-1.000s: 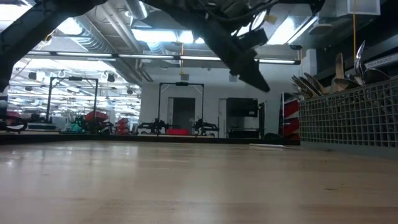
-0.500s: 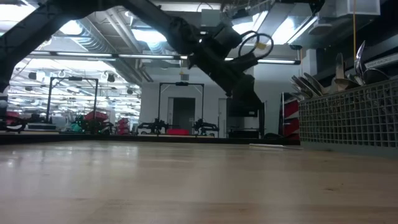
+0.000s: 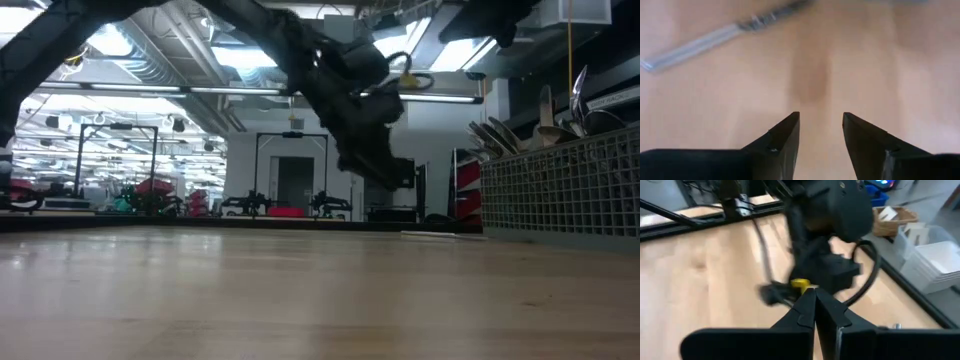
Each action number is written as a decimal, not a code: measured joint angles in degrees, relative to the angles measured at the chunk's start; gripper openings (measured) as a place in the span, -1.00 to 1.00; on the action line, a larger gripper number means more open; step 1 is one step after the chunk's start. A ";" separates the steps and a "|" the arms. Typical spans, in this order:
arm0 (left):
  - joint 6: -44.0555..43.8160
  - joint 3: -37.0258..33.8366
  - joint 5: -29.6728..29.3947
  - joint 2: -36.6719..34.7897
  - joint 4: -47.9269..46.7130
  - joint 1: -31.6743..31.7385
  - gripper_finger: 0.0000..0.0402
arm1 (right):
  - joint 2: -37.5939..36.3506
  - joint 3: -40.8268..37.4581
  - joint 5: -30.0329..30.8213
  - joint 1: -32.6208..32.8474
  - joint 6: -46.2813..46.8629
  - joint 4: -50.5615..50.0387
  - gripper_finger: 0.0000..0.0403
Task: Sort silverware
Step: Put the knife into the middle section of the utensil holder
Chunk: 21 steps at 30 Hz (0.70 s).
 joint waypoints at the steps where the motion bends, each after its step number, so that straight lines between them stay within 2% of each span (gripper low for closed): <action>1: -0.16 0.00 0.95 -0.77 -3.23 -0.30 -0.31 | 0.90 0.01 0.72 0.00 -0.49 0.70 -0.94; 4: 0.73 -1.18 2.91 -3.82 -11.45 -1.13 -0.39 | 3.12 0.02 3.38 -0.41 -4.68 2.72 -0.94; 8: 2.26 -8.02 3.42 -11.29 -12.84 -2.52 -0.44 | 4.94 0.38 4.64 -2.79 -8.09 3.91 -0.94; 13: -1.60 -23.55 1.49 -24.65 -7.87 -3.98 -0.46 | 6.82 2.69 1.32 -8.50 -11.24 4.12 -0.86; 17: -7.36 -37.45 -3.07 -35.17 0.13 -5.06 -0.46 | 9.87 4.16 -3.87 -14.18 -12.30 4.88 -0.61; 21: -12.38 -48.58 -5.42 -42.06 6.90 -6.04 -0.47 | 15.62 6.55 -5.06 -19.83 -10.04 4.49 -0.38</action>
